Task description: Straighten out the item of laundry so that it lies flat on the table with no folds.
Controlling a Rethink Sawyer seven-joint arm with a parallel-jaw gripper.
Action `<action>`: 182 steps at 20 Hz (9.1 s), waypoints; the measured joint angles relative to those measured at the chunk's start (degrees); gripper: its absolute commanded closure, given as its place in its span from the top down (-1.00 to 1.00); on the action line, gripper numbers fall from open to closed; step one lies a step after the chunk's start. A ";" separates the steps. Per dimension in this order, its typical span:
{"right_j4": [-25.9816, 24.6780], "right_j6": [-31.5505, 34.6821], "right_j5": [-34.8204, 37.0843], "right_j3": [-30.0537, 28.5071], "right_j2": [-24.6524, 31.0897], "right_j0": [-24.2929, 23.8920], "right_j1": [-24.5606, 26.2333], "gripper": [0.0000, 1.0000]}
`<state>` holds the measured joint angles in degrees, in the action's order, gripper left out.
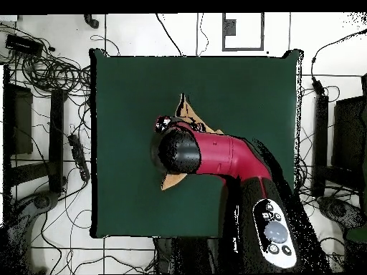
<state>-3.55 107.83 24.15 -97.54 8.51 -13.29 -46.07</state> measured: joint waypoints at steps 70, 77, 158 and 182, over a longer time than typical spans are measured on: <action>-8.28 0.00 1.31 9.08 1.26 -3.36 15.36 1.00; -9.34 0.00 1.31 10.39 1.46 -7.10 15.28 1.00; -12.98 0.00 -13.89 7.88 2.16 -11.27 23.73 1.00; -12.98 0.00 -17.52 4.80 1.41 -13.01 22.92 -1.00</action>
<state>-16.52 107.83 6.63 -92.74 9.91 -26.30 -23.15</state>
